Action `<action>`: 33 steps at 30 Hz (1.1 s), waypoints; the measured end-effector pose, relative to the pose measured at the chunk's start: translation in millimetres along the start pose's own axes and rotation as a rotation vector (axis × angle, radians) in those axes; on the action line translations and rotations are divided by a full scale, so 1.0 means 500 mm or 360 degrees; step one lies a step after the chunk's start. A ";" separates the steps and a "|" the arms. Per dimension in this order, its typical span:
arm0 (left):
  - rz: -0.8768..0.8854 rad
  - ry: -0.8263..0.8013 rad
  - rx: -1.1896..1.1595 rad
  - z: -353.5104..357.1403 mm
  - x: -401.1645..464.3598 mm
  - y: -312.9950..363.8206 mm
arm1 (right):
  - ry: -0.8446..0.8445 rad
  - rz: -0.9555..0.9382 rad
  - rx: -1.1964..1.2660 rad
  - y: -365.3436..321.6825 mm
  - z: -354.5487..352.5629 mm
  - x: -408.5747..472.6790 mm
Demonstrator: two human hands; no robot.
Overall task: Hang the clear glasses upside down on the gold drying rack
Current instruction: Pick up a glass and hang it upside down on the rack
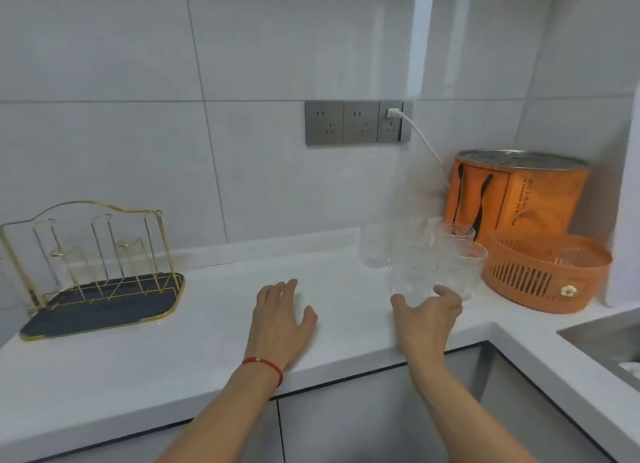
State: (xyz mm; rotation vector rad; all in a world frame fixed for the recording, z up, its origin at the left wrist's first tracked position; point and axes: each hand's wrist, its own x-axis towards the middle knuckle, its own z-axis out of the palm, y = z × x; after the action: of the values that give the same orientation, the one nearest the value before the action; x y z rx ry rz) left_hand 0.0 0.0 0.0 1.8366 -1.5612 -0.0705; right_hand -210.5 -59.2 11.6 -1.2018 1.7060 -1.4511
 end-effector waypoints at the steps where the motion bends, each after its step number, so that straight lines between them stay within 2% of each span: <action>1: -0.0003 -0.0002 -0.0027 0.002 0.002 -0.001 | 0.0019 0.0044 0.0005 -0.006 0.000 0.006; 6: -0.0063 0.0013 -0.0180 0.004 0.002 -0.002 | -0.0036 -0.0043 -0.0278 -0.020 0.032 0.058; 9: -0.0165 0.0024 -0.0373 -0.006 0.008 -0.006 | 0.0002 -0.0088 -0.0332 -0.017 0.031 0.071; 12: -0.0194 0.0063 -0.0524 -0.011 0.006 -0.003 | -0.0081 -0.0172 -0.0300 -0.005 0.021 0.073; 16: -0.0179 0.0170 -0.0872 -0.037 -0.004 0.020 | -0.0432 -0.0481 -0.0138 -0.019 0.016 0.026; 21: -0.0375 -0.0111 -0.1494 -0.109 0.008 0.058 | -0.0894 -0.0963 -0.0088 -0.082 0.078 -0.083; 23: -0.0401 0.0043 -0.1492 -0.144 0.010 0.043 | -0.1075 -0.1056 -0.0052 -0.103 0.104 -0.112; 25: -0.0428 0.0257 -0.1548 -0.182 0.005 0.014 | -0.1361 -0.0914 0.0131 -0.124 0.125 -0.132; 28: -0.0537 0.0298 -0.1746 -0.232 0.003 -0.040 | -0.1819 -0.0321 0.0563 -0.158 0.172 -0.169; 29: -0.0542 0.0270 -0.1760 -0.247 0.003 -0.057 | -0.1858 -0.0185 0.0661 -0.167 0.193 -0.179; 31: -0.0514 0.0247 -0.1654 -0.271 -0.001 -0.094 | -0.1799 -0.0148 0.0753 -0.186 0.228 -0.190; 33: -0.0482 0.0329 -0.1292 -0.293 -0.014 -0.140 | -0.1651 -0.0220 0.0741 -0.207 0.253 -0.189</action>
State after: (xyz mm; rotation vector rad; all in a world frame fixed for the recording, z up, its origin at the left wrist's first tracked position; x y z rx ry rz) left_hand 126.0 76.6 68.3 1.3436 -0.8946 -0.5506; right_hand -34.1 -28.6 71.6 -1.4313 0.5603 -0.9106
